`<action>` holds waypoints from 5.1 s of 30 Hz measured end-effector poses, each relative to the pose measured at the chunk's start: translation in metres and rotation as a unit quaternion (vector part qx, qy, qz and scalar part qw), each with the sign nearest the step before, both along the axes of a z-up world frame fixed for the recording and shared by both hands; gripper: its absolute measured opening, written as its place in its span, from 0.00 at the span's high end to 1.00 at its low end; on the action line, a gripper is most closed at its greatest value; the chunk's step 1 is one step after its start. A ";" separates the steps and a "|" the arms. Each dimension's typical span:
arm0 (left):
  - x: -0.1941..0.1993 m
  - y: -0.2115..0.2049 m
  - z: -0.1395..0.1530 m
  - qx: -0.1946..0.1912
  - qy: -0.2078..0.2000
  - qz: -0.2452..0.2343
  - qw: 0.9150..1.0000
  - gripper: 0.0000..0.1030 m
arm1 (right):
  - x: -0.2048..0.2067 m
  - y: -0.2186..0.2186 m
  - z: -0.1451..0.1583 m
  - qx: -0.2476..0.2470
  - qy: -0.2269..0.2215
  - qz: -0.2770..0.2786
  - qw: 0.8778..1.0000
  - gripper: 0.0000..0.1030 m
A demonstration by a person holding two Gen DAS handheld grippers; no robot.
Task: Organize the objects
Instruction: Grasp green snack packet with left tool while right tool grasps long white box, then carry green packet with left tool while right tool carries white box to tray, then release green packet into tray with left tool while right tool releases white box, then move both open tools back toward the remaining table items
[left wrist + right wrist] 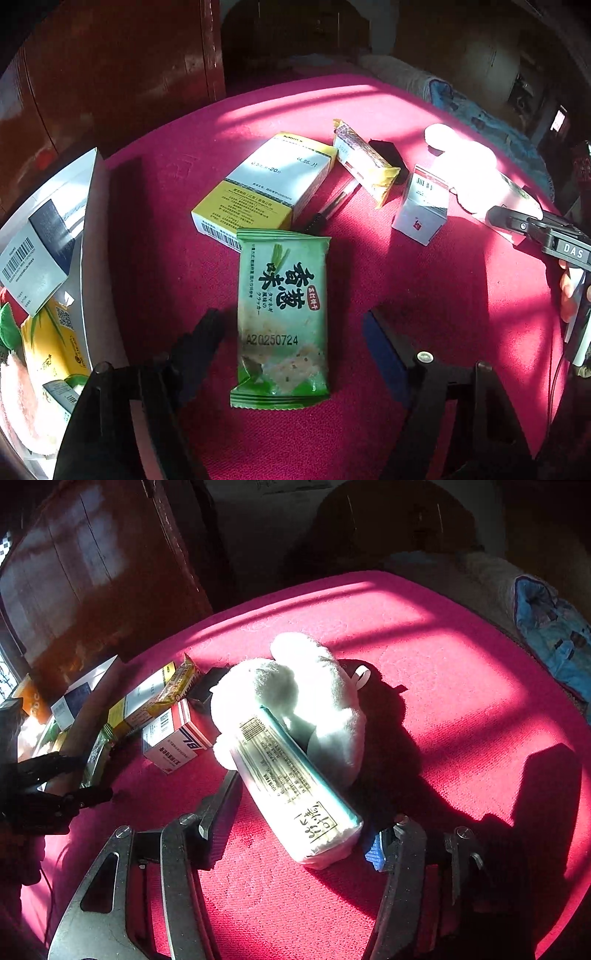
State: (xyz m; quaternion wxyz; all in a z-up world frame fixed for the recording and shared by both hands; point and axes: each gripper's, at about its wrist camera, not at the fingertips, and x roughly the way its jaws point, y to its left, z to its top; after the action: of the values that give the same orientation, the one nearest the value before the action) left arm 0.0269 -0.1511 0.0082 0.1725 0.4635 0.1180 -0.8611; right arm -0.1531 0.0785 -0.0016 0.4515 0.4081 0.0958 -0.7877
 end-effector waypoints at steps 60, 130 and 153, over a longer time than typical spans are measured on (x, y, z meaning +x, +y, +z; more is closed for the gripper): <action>0.163 0.071 0.105 -0.085 0.267 0.119 0.952 0.65 | 0.135 0.034 0.105 -0.149 0.100 0.071 0.981 0.74; 0.176 -0.204 0.075 -0.156 0.057 0.324 0.931 0.64 | 0.287 -0.289 0.060 -0.004 0.040 0.238 0.970 0.74; 0.245 -0.132 0.110 -0.070 0.278 0.426 0.858 0.00 | 0.261 -0.226 0.071 -0.064 0.000 0.198 0.978 0.04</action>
State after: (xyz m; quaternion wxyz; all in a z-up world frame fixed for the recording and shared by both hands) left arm 0.2723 -0.2832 0.1186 0.5142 0.0957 0.2864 -0.8028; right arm 0.1082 -0.1471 0.0698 0.6239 0.3509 0.1247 -0.6871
